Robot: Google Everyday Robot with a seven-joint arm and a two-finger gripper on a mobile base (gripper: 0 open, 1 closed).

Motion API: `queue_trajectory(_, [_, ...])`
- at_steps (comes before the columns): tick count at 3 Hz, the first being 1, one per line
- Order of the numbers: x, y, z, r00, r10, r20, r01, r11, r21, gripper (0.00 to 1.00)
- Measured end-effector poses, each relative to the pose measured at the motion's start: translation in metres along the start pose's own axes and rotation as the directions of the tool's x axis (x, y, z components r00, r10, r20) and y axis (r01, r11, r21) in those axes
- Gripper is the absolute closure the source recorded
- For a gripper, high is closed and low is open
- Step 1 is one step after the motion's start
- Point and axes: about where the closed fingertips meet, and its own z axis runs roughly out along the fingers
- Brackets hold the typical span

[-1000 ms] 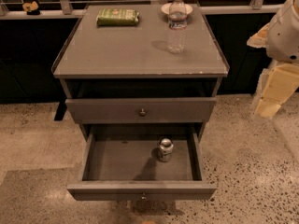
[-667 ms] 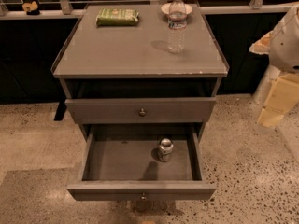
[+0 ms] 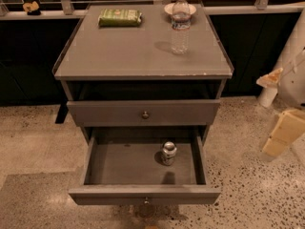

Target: Pick 7up can from middle drawer and place on counter

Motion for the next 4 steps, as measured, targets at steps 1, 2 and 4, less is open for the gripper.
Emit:
queue_trajectory(1, [0.023, -0.002, 0.049, 0.995, 0.07, 0.077, -0.063, 0.9946, -0.082, 0.0])
queue_trajectory(2, [0.023, -0.002, 0.049, 0.995, 0.07, 0.077, -0.063, 0.9946, -0.082, 0.0])
queue_trajectory(4, [0.039, 0.043, 0.091, 0.987, 0.078, 0.142, -0.073, 0.9966, -0.037, 0.0])
